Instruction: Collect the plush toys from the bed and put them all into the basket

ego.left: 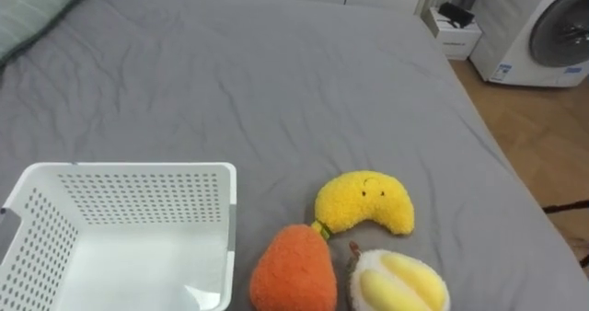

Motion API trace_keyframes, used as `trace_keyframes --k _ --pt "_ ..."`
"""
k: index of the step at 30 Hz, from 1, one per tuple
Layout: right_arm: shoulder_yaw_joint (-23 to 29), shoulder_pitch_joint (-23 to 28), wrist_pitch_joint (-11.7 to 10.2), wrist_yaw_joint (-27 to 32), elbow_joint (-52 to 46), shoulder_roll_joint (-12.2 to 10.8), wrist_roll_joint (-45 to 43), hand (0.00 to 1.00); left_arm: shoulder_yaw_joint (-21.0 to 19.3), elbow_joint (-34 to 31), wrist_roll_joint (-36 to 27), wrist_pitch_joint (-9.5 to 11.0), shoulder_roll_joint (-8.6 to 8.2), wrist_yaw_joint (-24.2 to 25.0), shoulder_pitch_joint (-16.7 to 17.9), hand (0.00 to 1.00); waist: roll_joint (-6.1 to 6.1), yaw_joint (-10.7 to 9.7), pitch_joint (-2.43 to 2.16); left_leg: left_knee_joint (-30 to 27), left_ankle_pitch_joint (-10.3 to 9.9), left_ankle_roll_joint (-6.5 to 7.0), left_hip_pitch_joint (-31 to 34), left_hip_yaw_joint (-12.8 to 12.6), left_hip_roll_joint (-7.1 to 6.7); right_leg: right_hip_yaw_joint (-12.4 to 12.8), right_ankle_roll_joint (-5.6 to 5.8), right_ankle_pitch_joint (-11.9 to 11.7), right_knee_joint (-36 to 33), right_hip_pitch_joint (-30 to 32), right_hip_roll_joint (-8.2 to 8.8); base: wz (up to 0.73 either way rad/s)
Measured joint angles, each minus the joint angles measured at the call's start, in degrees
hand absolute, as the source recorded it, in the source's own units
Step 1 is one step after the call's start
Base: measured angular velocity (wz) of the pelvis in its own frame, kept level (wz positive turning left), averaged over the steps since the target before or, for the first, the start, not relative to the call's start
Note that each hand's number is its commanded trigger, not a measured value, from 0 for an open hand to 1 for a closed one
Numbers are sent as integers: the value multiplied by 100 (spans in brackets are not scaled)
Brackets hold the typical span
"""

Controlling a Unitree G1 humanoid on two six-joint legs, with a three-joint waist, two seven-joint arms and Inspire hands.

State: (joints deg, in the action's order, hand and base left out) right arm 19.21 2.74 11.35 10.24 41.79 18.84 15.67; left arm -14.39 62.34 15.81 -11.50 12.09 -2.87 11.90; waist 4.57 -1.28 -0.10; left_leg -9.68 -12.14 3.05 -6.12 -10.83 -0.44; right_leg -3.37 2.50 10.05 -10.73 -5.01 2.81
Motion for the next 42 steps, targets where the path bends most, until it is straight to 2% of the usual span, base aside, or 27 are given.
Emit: trace_keyframes --k 3,5,10,16,18,20,23,28,32,34,36,42 --pt "-195 -13 -231 82 -1014 -42 -1 0 6 -39 4 75 -27 -99 50 0 -19 22 1 3 0 -1 16 -2 3 -4 -1 -1 0 5 -3 -2" --pt "-351 -76 -321 62 -1273 -54 -18 0 6 -45 1 112 -28 -171 120 0 -17 40 1 4 0 -1 32 0 4 -10 -1 -1 1 -21 -4 4" --pt "-690 -55 -316 -103 -1889 -161 -32 0 9 -235 10 95 -91 -213 377 0 -63 59 11 3 -2 -1 53 20 4 -33 0 -1 5 -29 2 1" --pt "-1279 -53 -313 -489 -2006 -199 -469 0 170 -314 8 92 -212 -270 364 0 -193 180 -26 -76 -12 7 149 38 5 -160 2 -16 -1 5 23 2" --pt "-1453 -54 -314 -699 -1995 -203 -617 0 172 -325 95 102 -237 -264 358 0 -273 302 -42 -79 -11 8 137 59 4 -200 4 -20 0 -15 28 3" --pt "-1617 -54 -316 -893 -1869 -205 -815 0 193 -333 124 87 -238 -264 353 0 -287 313 -37 -90 -10 7 119 96 4 -236 4 -20 10 -55 30 10" --pt "-1866 -52 -238 -1320 -1553 -219 -1316 0 232 -467 149 -36 -276 -265 377 0 -257 342 -27 -73 -10 7 86 178 -3 -322 5 -19 9 -113 40 13" --pt "-1927 -53 -25 -1827 -1200 -219 -1723 0 232 -660 206 -228 -283 -264 409 0 -156 368 11 -84 -8 9 108 224 -17 -379 6 -18 14 -117 54 3" --pt "-2034 -51 66 -2294 -792 -225 -2297 0 253 -674 206 -231 -283 -264 333 0 -53 420 20 -103 -5 12 132 261 -24 -454 6 -18 15 -126 62 3" --pt "-2034 -58 79 -2495 -713 -232 -2510 0 276 -664 203 -232 -282 -264 295 0 -44 444 25 -104 -6 13 142 259 -25 -471 6 -18 9 -110 66 -2" --pt "-2032 -70 83 -2718 -513 -234 -2660 0 276 -662 189 -230 -283 -263 250 0 -14 490 10 -104 -7 14 140 259 -25 -504 6 -18 11 -110 68 0" --pt "-2029 -130 122 -3082 -333 -236 -3065 0 278 -486 186 -233 -281 -148 171 0 -11 489 11 -114 -7 14 143 263 -26 -528 6 -18 10 -117 69 0"
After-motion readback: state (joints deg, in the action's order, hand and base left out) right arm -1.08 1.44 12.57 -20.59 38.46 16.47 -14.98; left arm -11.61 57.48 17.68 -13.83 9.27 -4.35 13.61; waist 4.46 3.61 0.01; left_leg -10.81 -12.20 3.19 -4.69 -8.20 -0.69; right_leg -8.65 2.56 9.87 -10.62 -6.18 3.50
